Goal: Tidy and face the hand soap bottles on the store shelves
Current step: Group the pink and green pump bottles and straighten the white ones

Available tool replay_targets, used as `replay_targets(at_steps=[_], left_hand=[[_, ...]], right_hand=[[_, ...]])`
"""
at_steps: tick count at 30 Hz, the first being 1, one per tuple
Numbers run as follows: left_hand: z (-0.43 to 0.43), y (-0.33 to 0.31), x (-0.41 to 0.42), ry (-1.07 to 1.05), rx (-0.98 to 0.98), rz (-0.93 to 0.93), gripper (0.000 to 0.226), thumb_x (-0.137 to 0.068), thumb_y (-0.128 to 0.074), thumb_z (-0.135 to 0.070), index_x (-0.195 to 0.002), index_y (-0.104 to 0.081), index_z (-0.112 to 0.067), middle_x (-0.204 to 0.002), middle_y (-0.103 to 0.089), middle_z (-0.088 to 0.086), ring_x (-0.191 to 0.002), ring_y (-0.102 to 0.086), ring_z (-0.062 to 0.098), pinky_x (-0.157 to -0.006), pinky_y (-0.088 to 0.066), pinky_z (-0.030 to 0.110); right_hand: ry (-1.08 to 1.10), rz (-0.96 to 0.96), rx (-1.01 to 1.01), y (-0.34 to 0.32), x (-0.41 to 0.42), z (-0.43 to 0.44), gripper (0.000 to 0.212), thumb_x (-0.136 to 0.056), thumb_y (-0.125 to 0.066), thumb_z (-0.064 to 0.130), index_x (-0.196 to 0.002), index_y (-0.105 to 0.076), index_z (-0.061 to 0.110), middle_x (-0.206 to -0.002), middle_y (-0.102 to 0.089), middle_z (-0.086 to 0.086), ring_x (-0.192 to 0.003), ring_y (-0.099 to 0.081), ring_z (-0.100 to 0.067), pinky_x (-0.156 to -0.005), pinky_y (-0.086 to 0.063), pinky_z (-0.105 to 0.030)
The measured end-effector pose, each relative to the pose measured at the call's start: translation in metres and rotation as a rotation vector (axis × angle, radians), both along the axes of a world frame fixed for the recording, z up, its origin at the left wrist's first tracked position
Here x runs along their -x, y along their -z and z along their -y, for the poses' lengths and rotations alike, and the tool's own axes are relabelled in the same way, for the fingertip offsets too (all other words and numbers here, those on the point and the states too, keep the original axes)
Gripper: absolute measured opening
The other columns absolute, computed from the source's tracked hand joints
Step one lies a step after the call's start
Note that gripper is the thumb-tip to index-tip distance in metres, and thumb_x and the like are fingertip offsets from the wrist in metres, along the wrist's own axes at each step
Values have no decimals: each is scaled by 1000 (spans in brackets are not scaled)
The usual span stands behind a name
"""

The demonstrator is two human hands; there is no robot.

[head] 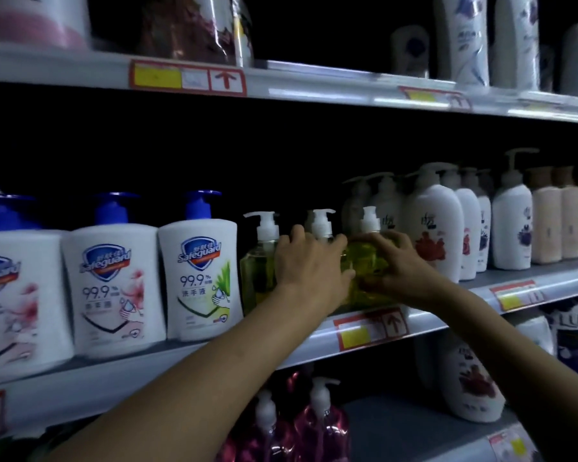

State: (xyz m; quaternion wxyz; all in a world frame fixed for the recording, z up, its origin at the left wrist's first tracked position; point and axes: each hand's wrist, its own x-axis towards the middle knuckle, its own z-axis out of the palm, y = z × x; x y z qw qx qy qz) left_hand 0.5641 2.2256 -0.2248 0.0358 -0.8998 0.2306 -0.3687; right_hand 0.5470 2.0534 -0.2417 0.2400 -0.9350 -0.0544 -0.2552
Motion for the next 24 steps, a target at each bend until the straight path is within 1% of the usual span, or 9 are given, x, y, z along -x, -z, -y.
replay_targets(at_steps=[2,5,9,12,14,16,19,21,24], left_hand=[[-11,1,12,72,5,29,59,-94,-42,-50,-147,-24,-31,-132,-45,18,-123,-34,36,-96,-36,45],[-43,7,31,89,79,188,53,-86,-57,-34,-136,-42,-26,-126,-44,17,-116,-39,36,-89,-41,45],[-72,10,35,-42,93,80,54,-87,-56,-30,-136,-38,-17,-130,-38,17,-117,-38,34,-95,-38,43],[-76,9,48,-5,93,-28,45,-89,-51,-21,-131,-41,-11,-130,-37,17,-117,-40,33,-98,-37,43],[-93,7,55,83,131,31,34,-85,-53,-17,-119,-54,-11,-117,-48,13,-107,-47,31,-89,-44,43],[-129,1,59,97,169,218,29,-83,-54,-18,-110,-63,-13,-104,-57,10,-96,-53,30,-76,-47,44],[-195,-9,56,-128,239,361,40,-85,-49,-32,-121,-61,-18,-110,-58,14,-98,-48,34,-76,-41,44],[-225,-12,46,-278,245,301,48,-85,-46,-42,-128,-57,-23,-114,-56,18,-103,-44,37,-77,-35,46],[-239,-7,26,-295,173,240,51,-88,-50,-45,-137,-49,-29,-114,-58,23,-111,-44,42,-81,-27,47]], right_hand=[[125,199,22,-1,9,-15,66,-78,-73,29,-133,-38,45,-149,-17,-8,-129,-40,-41,-101,-47,-49],[120,536,54,-8,24,-56,59,-77,-67,22,-131,-45,34,-131,-39,-12,-120,-44,-34,-90,-48,-43],[36,390,235,-17,16,-99,70,-77,-61,11,-140,-40,34,-130,-43,-11,-116,-44,-35,-88,-47,-43],[-50,424,176,-22,8,-116,63,-80,-61,5,-137,-47,27,-127,-45,-10,-113,-47,-33,-89,-49,-47],[-181,480,42,-28,8,-129,53,-85,-62,8,-133,-50,27,-119,-47,-4,-103,-53,-25,-86,-50,-39],[-299,440,-26,-36,9,-144,48,-90,-61,22,-134,-46,34,-122,-46,2,-99,-56,-15,-82,-49,-27],[-302,312,179,-42,7,-164,64,-90,-59,41,-143,-24,49,-141,-33,7,-109,-50,-9,-87,-48,-25],[-207,261,382,-44,5,-174,76,-90,-58,46,-145,-6,54,-148,-25,6,-118,-47,-14,-88,-52,-33],[-83,295,582,-44,-1,-184,91,-85,-63,49,-144,7,54,-150,-22,2,-130,-38,-20,-90,-50,-35]])
